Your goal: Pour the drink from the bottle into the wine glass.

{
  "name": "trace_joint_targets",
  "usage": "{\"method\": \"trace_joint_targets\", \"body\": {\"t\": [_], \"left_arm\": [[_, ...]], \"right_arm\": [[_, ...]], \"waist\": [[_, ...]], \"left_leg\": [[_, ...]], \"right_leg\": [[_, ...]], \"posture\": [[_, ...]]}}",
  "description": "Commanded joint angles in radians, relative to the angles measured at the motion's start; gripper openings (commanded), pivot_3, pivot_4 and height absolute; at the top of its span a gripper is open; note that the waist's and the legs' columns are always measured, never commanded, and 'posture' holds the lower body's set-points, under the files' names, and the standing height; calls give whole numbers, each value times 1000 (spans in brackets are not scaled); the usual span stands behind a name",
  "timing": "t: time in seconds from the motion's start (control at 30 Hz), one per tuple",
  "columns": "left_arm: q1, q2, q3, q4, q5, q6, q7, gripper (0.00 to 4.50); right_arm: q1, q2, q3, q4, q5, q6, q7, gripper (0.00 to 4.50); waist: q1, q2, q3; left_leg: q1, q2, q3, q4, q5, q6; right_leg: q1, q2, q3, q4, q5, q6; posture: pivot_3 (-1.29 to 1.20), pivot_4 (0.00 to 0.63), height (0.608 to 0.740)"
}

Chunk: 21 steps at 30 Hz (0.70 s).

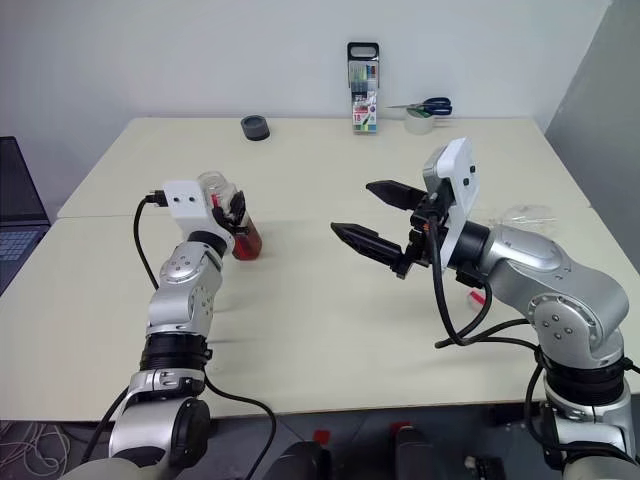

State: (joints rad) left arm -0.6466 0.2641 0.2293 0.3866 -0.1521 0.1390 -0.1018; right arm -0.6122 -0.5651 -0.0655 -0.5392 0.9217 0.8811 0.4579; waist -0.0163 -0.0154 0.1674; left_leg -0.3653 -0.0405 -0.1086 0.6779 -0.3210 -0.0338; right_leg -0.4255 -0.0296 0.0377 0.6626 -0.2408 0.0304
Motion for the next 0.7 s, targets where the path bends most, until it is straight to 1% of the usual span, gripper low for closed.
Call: {"method": "trace_joint_targets", "body": {"t": [0.03,0.13,0.17,0.43,0.63,0.7], "left_arm": [[4,9,-7,-18,7,-27,-9,3291],[17,10,-12,-26,10,-20,-12,4282],[22,10,-14,-32,11,-16,-13,4487],[149,-8,-34,-187,5,66,-11,4487],[215,-19,-33,-285,8,133,8,4487],[263,-26,-35,-336,4,163,12,4487]], "right_arm": [[-17,7,-24,-13,0,-22,-7,4500],[-2,4,-26,-16,-11,-27,-11,4500],[6,0,-27,-17,-17,-30,-8,4500],[55,14,-36,-43,-30,-38,-37,4500],[77,22,-42,-54,-28,-37,-55,4500],[87,25,-45,-59,-28,-37,-67,4500]], "waist": [[0,0,0],[0,0,0],[0,0,0],[-2,0,0],[-1,0,0],[-1,0,0]], "left_leg": [[0,0,0,0,0,0],[0,0,0,0,0,0],[0,0,0,0,0,0],[0,0,0,0,0,0],[0,0,0,0,0,0],[0,0,0,0,0,0]], "right_leg": [[0,0,0,0,0,0],[0,0,0,0,0,0],[0,0,0,0,0,0],[0,0,1,0,0,0],[0,0,1,0,0,0],[0,0,0,0,0,0]], "posture": [[0,150,740],[0,150,740],[0,150,740],[0,150,740],[0,150,740],[0,150,740]]}}
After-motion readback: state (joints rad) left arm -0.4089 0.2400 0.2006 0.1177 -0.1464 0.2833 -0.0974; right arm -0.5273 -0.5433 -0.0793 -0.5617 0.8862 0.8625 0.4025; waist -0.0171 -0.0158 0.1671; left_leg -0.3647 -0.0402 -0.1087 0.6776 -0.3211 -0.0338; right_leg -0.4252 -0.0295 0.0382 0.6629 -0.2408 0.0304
